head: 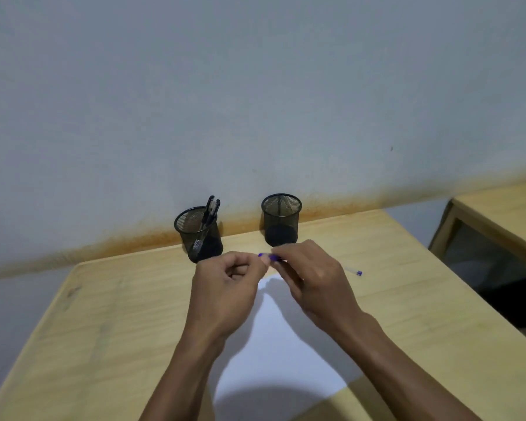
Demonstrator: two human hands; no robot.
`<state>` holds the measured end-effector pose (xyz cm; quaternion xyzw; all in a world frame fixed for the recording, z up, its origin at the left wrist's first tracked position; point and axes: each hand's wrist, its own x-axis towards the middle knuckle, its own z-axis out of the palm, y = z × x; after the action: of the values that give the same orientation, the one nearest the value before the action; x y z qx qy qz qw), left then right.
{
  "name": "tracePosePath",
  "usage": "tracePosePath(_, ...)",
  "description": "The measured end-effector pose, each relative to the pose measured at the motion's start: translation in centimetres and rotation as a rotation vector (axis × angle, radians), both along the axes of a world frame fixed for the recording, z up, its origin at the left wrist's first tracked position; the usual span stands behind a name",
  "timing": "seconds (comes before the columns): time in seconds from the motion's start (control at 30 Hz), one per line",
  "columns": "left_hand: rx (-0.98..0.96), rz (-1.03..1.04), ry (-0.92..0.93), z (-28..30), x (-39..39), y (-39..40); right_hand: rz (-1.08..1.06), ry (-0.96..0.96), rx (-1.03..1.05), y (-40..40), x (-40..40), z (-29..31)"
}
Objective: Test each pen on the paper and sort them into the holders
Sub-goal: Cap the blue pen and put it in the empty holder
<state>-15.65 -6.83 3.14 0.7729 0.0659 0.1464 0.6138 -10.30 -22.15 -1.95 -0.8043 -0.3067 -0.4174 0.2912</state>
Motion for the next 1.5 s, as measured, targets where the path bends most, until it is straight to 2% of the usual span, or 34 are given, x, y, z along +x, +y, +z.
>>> tracePosePath(0.07,-0.022,-0.011,0.009,-0.1,1.7,-0.3,-0.033,0.162,0.278,-0.4,1.5,1.5)
tracePosePath(0.17,0.061,0.032,-0.011,-0.9,5.5,-0.9,-0.062,0.375,0.698,-1.3,4.7,4.7)
tracePosePath(0.27,0.24,0.104,-0.023,-1.9,9.7,-2.0,-0.068,0.481,0.918,-2.0,8.8,6.5)
tracePosePath(0.33,0.352,0.115,-0.017,-2.5,12.1,-2.7,-0.107,0.519,0.962,-1.9,11.2,6.6)
tracePosePath(0.5,0.4,0.124,0.013,-3.9,15.7,-3.9,-0.255,0.664,0.873,-1.1,14.8,4.8)
tracePosePath(0.67,0.388,0.147,-0.004,-5.0,17.1,-4.3,-0.283,0.813,0.757,-0.1,16.3,2.2)
tracePosePath(1.1,0.337,0.143,-0.01,-5.0,17.2,-4.1,-0.293,0.839,0.765,-1.7,14.7,1.6)
tracePosePath(1.17,0.335,0.128,0.003,-4.8,17.1,-4.1,-0.333,0.829,0.653,-3.1,13.2,1.3)
tracePosePath(1.37,0.332,0.097,0.03,-4.3,16.4,-4.3,-0.479,0.943,-0.005,-5.0,8.7,-1.3)
tracePosePath(1.5,0.34,0.109,0.076,-3.9,15.0,-4.0,-0.535,0.873,-0.138,-5.1,7.6,-2.5)
